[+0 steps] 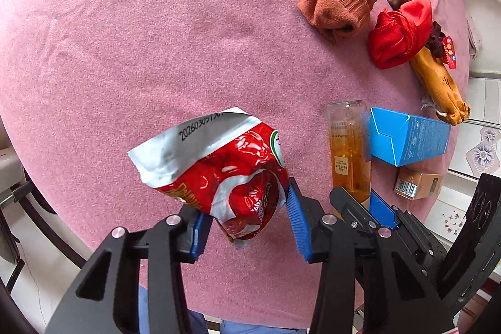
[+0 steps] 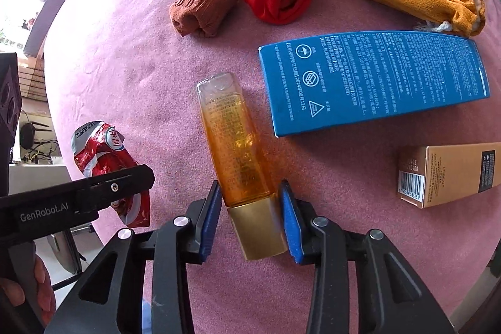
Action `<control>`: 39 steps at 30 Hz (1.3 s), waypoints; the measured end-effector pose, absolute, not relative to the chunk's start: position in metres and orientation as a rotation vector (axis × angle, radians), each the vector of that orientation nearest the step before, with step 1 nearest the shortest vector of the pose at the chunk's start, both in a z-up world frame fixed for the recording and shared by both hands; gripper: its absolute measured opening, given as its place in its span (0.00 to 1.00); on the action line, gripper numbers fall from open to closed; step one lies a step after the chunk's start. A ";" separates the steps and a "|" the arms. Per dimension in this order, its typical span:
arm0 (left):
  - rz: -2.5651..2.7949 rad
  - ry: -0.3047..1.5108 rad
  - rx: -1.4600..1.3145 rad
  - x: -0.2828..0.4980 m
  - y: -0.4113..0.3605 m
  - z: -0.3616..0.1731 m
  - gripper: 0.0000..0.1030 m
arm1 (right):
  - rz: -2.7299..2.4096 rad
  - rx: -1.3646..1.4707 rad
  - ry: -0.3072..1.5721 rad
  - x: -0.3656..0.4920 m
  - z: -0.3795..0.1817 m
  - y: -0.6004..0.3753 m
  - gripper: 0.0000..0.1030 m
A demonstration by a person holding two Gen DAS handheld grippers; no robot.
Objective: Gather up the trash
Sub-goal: 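Grasp the red-white snack wrapper with the left tool while the right tool grasps the orange gel bottle, then carry the wrapper and bottle over the yellow bin and open both tools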
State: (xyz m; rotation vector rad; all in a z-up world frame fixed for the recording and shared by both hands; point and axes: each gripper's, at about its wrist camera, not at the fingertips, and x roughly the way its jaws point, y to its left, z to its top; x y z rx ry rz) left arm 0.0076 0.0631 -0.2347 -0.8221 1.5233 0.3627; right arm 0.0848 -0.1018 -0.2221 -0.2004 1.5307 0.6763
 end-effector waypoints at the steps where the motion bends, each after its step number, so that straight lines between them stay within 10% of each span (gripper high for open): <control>1: 0.354 1.521 -0.809 0.009 0.063 -0.231 0.43 | 0.679 -0.190 1.530 0.084 -0.219 -0.106 0.34; 39: -0.335 1.507 -0.194 0.123 -0.242 -0.130 0.43 | 0.039 0.684 1.229 0.038 -0.116 -0.481 0.30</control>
